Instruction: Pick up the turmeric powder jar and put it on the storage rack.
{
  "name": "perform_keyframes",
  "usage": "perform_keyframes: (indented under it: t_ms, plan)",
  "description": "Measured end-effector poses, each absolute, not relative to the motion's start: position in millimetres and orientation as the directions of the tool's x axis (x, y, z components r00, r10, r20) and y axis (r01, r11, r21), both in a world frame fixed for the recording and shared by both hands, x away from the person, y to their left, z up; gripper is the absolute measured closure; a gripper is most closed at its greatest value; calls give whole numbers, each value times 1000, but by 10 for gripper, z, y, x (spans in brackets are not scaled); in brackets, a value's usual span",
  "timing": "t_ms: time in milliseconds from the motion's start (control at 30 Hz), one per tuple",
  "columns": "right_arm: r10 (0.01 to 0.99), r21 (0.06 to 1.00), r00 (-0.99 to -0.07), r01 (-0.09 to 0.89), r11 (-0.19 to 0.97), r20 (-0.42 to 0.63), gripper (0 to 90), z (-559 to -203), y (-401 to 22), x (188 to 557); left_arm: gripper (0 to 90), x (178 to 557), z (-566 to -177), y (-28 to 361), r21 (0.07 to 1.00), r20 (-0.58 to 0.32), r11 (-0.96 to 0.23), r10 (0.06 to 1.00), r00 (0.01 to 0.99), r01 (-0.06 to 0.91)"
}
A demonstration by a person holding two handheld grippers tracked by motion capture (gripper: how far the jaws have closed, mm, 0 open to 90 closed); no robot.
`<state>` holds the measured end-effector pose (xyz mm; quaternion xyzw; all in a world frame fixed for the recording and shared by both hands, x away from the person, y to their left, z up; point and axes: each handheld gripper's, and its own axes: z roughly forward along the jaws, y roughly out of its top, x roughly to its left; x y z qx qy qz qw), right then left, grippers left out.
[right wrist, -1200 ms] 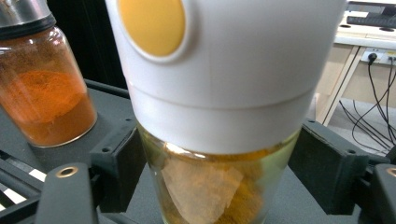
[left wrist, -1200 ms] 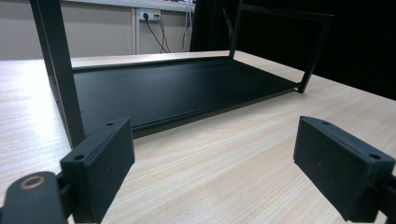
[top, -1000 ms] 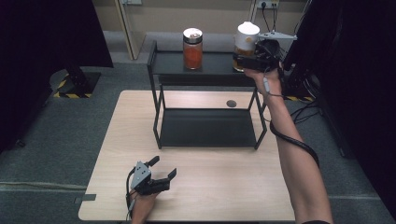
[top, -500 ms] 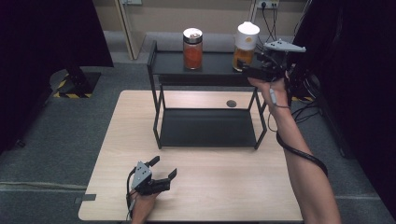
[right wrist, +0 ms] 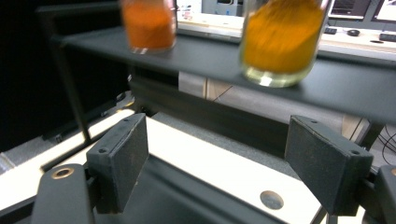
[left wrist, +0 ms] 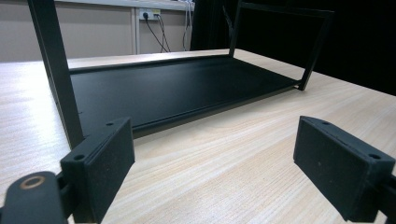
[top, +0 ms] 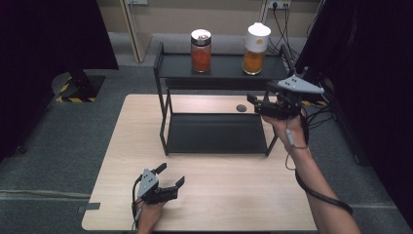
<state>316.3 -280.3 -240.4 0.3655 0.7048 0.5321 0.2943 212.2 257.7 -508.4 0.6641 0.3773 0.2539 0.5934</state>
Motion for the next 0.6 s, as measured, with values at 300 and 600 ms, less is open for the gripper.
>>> perform_keyframes:
  t_ms: [300, 600]
  plan:
    - [818, 962, -573, 198, 187, -41, 213, -2789, -2881, 2753, 119, 2115, -5077, 2563, 980, -104, -19, 804, 586, 199]
    - [822, 957, -567, 209, 201, -49, 214, -3100, -2907, 2512, 119, 2106, -5076, 2556, 981, -96, -24, 807, 582, 195]
